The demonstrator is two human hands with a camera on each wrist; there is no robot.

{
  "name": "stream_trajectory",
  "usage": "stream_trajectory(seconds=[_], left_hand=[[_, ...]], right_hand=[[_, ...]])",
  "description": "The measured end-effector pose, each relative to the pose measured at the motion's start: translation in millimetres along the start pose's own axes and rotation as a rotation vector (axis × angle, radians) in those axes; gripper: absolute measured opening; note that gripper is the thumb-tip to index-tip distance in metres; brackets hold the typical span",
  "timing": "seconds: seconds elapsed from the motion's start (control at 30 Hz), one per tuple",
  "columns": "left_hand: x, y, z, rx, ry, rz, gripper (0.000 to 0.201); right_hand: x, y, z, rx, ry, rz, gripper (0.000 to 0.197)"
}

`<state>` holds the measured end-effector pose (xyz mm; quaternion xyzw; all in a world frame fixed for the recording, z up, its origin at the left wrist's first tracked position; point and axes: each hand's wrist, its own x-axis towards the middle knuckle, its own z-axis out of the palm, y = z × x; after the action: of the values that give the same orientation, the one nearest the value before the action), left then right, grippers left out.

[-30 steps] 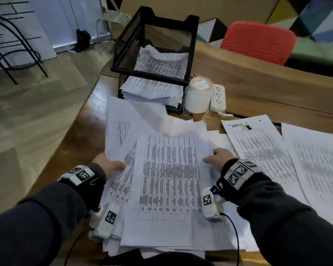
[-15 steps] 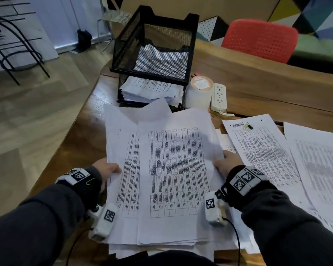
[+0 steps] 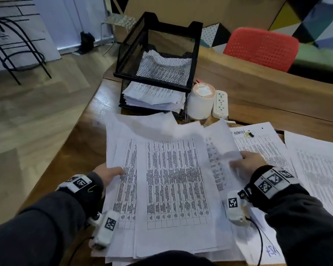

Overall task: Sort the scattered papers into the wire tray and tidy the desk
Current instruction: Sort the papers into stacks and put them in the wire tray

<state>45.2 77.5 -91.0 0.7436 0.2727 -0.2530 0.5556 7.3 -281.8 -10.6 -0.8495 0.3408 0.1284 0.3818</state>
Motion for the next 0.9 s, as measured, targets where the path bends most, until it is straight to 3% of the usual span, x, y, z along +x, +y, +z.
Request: stream_trajectory(seconds=[0.03,0.1,0.17,0.27,0.4,0.5,0.57,0.6,0.67,0.77,0.83,0.9], left_hand=[[-0.1,-0.9,1.0,0.002,-0.019,0.014,0.029],[-3.6,1.4,4.2,0.064,-0.023,0.031,0.048],[-3.6,2.7,6.2,0.112,-0.004,0.043,0.049],[-2.1,2.6,7.5,0.117,0.015,0.049,0.046],[-3.1,1.6,8.6,0.097,0.029,0.021,0.040],[-4.0,2.5,9.8,0.042,0.028,0.002,0.036],[-3.5,2.8,9.5,0.040,0.007,-0.014,0.037],[-3.7,2.7,9.2,0.039,0.002,-0.020,0.038],[-4.7,2.9,8.9,0.030,-0.006,-0.015,0.042],[-5.1,2.8,9.8,0.029,0.017,-0.007,0.040],[-5.5,3.9,11.1,0.031,0.042,0.009,0.031],[-6.5,6.7,10.7,0.019,0.054,-0.017,0.030]], right_hand=[[-0.3,-1.3,-2.4,-0.030,-0.015,-0.005,0.024],[2.0,-7.8,-11.7,-0.088,0.092,-0.064,0.023],[4.9,-18.9,-28.7,-0.070,0.304,-0.161,0.017],[-3.9,-44.9,-55.4,0.254,0.476,-0.317,0.013],[-31.5,-84.3,-77.6,0.638,0.414,-0.526,0.026],[-49.5,-102.0,-94.8,0.594,0.405,-0.673,0.026],[-53.7,-109.1,-102.6,0.664,0.419,-0.738,0.014],[-53.9,-110.2,-106.7,0.718,0.414,-0.748,0.014],[-49.2,-108.6,-113.4,0.778,0.401,-0.714,0.037],[-40.7,-97.4,-112.0,0.581,0.222,-0.617,0.012],[-37.9,-85.3,-101.8,0.458,0.095,-0.500,0.028],[-27.9,-73.4,-93.2,0.369,0.050,-0.378,0.031]])
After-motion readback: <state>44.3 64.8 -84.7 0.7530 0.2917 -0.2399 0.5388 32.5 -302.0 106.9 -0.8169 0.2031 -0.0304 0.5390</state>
